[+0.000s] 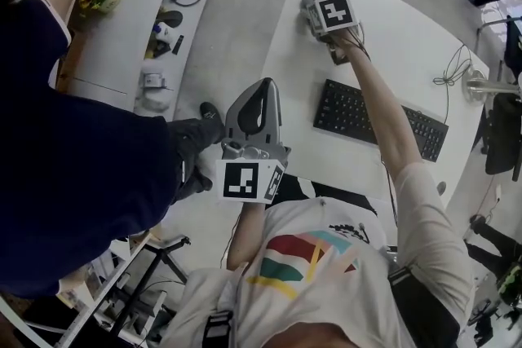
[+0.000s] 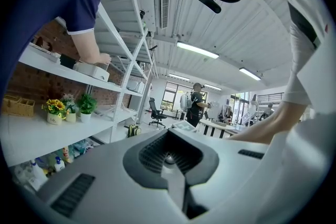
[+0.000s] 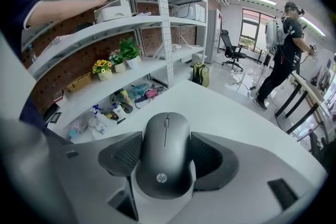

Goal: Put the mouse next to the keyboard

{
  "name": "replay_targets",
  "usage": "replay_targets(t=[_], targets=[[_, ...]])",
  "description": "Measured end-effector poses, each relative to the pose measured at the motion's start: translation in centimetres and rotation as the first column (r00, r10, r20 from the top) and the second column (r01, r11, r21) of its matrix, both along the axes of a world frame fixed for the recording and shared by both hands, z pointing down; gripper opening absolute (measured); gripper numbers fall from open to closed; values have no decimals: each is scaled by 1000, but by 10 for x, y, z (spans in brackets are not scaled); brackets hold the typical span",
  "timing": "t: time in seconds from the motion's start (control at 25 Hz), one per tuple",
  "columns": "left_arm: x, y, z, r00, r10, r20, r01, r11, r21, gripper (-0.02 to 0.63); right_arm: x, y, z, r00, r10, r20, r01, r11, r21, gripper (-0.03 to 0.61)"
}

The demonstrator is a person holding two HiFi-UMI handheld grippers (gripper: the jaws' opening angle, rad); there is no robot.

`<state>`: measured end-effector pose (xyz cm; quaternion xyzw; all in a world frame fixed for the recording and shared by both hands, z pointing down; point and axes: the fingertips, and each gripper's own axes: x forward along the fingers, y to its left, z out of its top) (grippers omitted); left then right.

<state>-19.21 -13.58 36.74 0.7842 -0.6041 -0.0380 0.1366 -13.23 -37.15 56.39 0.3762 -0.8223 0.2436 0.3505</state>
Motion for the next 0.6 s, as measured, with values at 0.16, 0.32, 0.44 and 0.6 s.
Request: replay_targets(t=[0.16,0.32,0.44,0.6], targets=[[3,-3,-5,1000,16,3,-16,1000,7,44,-1,3,-1,1000,6,14,-7,1000,9,302],[8,-9,-10,999,40,9,-41,999,25,44,5,7,-10,998,36,59,-37,999,21,301],[24,-14,-19,997,82,5,-82,996,41,44,32,4,-38,992,92,85,-97,994,58,301],[60,-20,-30,985,171,-13,-170,984,55,43,79,11,-71,984,152,95,-161,982,95,301]])
